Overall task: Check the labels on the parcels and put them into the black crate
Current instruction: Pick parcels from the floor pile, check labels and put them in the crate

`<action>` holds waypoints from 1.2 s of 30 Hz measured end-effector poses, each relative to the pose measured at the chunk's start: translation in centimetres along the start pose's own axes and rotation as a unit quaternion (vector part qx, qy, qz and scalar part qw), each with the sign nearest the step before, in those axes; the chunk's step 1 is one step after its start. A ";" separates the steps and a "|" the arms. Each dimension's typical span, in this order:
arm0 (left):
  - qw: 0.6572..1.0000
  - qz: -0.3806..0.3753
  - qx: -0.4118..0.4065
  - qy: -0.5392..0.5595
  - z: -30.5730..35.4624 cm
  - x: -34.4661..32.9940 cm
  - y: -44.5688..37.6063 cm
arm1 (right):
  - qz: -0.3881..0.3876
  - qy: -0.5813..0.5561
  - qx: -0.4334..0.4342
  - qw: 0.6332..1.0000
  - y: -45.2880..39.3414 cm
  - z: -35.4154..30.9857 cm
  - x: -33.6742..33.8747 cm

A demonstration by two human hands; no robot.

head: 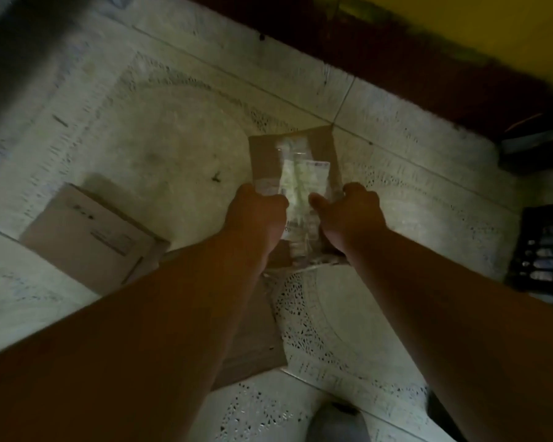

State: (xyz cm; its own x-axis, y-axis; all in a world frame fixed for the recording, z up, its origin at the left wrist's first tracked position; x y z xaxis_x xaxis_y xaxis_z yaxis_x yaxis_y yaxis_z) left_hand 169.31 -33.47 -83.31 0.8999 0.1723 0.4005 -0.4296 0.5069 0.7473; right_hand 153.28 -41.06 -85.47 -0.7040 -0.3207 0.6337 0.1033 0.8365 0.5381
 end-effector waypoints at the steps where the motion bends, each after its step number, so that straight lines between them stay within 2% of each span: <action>1: 1.000 0.010 -0.023 -0.006 0.9 1.1 1.0 | 0.018 -0.017 0.004 1.000 0.8 -0.8 1.1; 4: 0.993 0.078 -0.089 -0.011 4.4 5.9 5.6 | 0.068 -0.106 0.048 0.991 5.3 -5.3 5.1; 7: 0.980 0.150 -0.133 -0.017 8.3 12.4 12.6 | 0.077 -0.169 0.095 0.978 12.2 -12.7 9.2; 10: 0.975 0.170 -0.136 0.042 12.4 19.4 21.0 | 0.076 -0.195 0.121 0.970 20.0 -20.6 13.8; 14: 0.962 0.209 -0.171 0.032 18.3 28.9 33.9 | 0.043 -0.251 0.166 0.953 31.4 -30.0 20.2; 19: 0.950 0.237 -0.203 0.017 23.8 38.3 48.7 | 0.037 -0.265 0.211 0.940 44.7 -38.6 27.7; 27: 0.928 0.237 -0.282 0.052 27.0 46.5 63.6 | 0.036 -0.267 0.291 0.918 59.1 -46.2 36.9; 33: 0.903 0.286 -0.312 0.073 25.5 49.5 69.5 | 0.009 -0.262 0.361 0.895 65.2 -48.4 38.7; 36: 0.890 0.316 -0.311 0.103 24.3 50.4 71.7 | -0.028 -0.238 0.397 0.886 66.9 -49.7 38.8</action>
State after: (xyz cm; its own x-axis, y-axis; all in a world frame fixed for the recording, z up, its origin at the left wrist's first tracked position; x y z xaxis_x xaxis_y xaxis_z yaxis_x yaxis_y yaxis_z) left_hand 182.08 -8.94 3.32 0.5146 0.7083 0.4832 -0.7891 0.6117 -0.0563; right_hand 167.78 -19.62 2.69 -0.9289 -0.3048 0.2101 -0.3338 0.9351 -0.1190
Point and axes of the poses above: each hand's wrist, its own y-axis away from the middle knuckle, its own x-axis out of the back of the hand, z = x × y, the point moved 7 cm from there along -y, towards the middle knuckle, and after that the axes turned 12 degrees about -y, right-handed, at the moved point
